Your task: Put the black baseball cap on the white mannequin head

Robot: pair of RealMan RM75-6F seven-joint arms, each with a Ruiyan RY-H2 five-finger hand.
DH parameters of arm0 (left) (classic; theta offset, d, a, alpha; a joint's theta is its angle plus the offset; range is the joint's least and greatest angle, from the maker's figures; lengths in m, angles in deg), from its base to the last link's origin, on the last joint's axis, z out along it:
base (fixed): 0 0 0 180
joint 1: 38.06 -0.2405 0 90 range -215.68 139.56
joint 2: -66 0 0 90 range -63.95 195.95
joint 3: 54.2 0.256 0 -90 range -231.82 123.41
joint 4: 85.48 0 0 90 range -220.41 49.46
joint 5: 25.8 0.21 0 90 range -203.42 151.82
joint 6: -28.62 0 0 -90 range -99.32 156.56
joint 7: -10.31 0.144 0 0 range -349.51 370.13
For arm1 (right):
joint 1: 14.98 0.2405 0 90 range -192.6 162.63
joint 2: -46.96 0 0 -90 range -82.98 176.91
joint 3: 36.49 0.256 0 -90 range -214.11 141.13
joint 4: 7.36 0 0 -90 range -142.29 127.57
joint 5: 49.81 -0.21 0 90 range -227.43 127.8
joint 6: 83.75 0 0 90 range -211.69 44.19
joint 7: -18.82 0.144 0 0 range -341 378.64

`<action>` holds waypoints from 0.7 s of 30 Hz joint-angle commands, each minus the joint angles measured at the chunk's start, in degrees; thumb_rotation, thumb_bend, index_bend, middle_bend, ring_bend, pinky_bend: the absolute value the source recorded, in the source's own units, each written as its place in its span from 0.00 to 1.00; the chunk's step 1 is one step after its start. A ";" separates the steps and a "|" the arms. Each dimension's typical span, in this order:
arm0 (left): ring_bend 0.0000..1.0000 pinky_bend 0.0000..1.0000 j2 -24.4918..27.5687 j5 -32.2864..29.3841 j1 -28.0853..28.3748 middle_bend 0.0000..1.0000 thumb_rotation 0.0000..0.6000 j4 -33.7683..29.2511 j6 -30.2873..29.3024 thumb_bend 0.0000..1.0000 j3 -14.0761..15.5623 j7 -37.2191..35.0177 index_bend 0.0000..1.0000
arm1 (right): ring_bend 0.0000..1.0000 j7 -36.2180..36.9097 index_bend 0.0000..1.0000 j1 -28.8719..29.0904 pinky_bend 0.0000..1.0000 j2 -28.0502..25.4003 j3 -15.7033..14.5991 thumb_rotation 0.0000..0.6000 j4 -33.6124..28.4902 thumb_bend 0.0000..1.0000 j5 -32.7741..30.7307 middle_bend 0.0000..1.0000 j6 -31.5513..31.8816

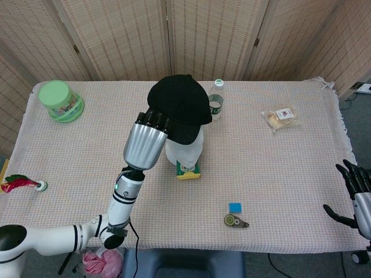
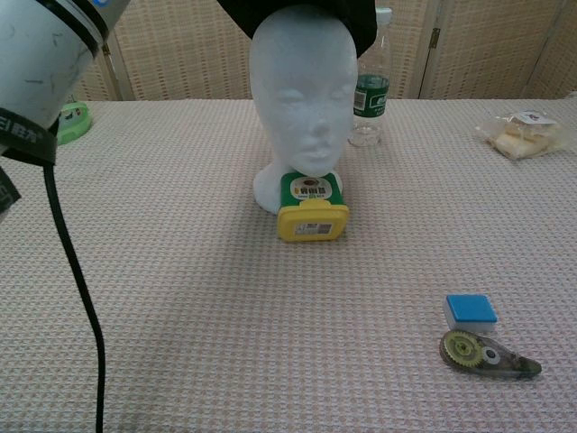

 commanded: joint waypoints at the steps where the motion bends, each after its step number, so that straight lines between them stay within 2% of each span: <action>1: 0.54 0.69 -0.77 -0.94 -0.35 0.64 1.00 -0.16 -0.38 0.43 0.52 0.70 0.63 | 0.00 0.28 0.00 -0.23 0.00 -0.08 -0.09 1.00 0.08 0.13 0.35 0.00 0.52; 15: 0.54 0.69 -2.72 0.80 -2.71 0.64 1.00 -1.63 -2.86 0.43 4.89 2.84 0.63 | 0.00 0.99 0.00 -0.17 0.00 -0.30 -0.80 1.00 0.22 0.14 1.95 0.00 0.87; 21: 0.54 0.69 -4.63 2.30 -1.92 0.64 1.00 -2.06 -2.51 0.43 5.41 5.28 0.63 | 0.00 1.58 0.00 -0.35 0.00 -0.47 -1.05 1.00 0.42 0.14 2.66 0.00 1.51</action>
